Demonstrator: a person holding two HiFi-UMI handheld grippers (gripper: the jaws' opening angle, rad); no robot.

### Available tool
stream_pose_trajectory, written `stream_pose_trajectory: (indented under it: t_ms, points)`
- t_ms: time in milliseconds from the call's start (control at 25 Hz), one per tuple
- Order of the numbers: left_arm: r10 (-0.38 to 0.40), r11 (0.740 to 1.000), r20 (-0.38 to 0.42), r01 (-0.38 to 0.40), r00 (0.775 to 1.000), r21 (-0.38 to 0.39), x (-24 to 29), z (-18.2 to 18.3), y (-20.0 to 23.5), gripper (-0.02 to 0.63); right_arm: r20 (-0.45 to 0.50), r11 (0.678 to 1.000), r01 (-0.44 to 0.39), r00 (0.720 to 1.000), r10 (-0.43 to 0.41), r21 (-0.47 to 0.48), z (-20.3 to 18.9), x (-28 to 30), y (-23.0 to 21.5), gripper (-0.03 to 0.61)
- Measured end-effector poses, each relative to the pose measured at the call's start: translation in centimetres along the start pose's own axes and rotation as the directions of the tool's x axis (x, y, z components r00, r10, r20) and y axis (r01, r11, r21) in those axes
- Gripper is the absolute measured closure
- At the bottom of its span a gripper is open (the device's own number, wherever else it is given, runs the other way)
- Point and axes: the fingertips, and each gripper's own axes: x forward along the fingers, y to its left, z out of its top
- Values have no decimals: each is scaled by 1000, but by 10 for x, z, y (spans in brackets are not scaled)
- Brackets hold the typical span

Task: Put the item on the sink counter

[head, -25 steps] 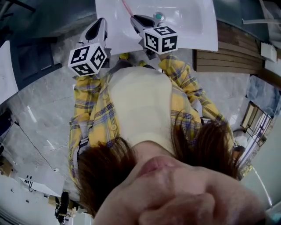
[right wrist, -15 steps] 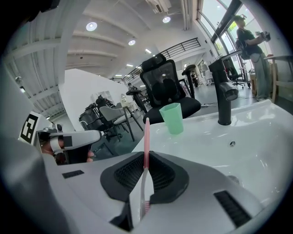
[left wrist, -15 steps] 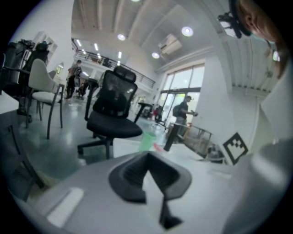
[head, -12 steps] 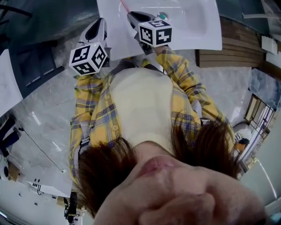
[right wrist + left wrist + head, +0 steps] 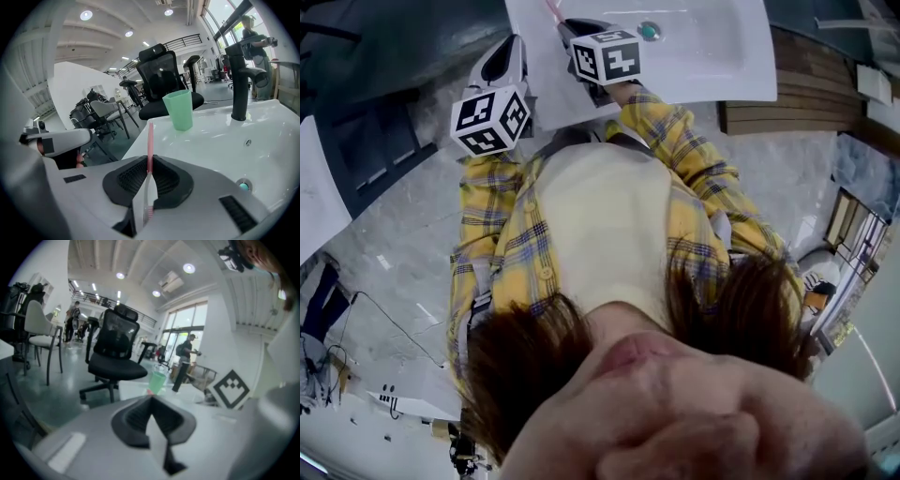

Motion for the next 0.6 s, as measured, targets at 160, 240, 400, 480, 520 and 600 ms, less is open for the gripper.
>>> stream_pose_trajectory:
  t_ms: [160, 240, 400, 480, 520, 600]
  points:
    - [5, 1000, -8, -5, 1000, -13, 3, -3, 7, 607, -25, 1000, 29, 999, -29, 3, -1, 16, 2, 538]
    - [3, 1000, -11, -3, 1000, -15, 3, -5, 8, 607, -40, 999, 52, 998, -52, -3, 0, 22, 1, 538]
    - [3, 1000, -12, -4, 1000, -19, 2, -5, 10, 607, -56, 997, 82, 995, -82, -7, 4, 30, 2, 538]
    - [4, 1000, -13, -4, 1000, -22, 3, -5, 12, 607, -59, 995, 101, 993, -100, 5, 6, 34, 0, 538]
    - [3, 1000, -14, -3, 1000, -24, 4, -6, 12, 607, -61, 994, 110, 992, -110, 8, 6, 36, -2, 538]
    - [2, 1000, -14, -3, 1000, -28, 4, -7, 13, 607, -65, 992, 125, 990, -124, 8, 8, 39, -3, 538]
